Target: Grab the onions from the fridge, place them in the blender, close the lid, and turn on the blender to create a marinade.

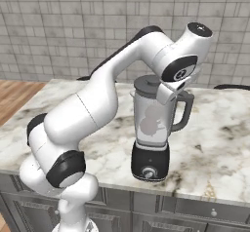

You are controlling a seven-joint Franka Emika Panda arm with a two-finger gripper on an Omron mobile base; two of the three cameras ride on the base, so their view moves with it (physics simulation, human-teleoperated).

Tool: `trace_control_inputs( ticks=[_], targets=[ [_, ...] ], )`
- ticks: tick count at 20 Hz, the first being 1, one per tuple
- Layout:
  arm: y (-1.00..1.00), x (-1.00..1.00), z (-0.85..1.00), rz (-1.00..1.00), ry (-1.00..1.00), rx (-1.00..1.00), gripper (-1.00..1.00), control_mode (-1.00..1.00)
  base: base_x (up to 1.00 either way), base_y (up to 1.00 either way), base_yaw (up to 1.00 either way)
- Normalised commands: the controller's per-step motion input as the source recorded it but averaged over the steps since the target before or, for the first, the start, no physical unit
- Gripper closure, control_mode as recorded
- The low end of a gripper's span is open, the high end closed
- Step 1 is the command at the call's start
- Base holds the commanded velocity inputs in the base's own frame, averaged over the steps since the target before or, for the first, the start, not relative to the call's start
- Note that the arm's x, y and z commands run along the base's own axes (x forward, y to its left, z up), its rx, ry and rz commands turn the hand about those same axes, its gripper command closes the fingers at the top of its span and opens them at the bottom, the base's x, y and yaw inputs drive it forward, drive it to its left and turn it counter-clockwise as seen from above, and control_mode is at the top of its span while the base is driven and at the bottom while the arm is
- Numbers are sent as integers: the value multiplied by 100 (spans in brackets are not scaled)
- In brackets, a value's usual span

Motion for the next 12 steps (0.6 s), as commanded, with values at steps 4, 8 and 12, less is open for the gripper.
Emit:
trace_control_inputs(
  ticks=[4,8,12],
  targets=[
    [-27,-4,-7,1,-7,0,100,-100,0,0,0],
    [-4,-3,-17,5,-2,-2,100,-100,0,0,0],
    [0,-38,-7,15,-1,-5,100,-100,0,0,0]
  ],
)
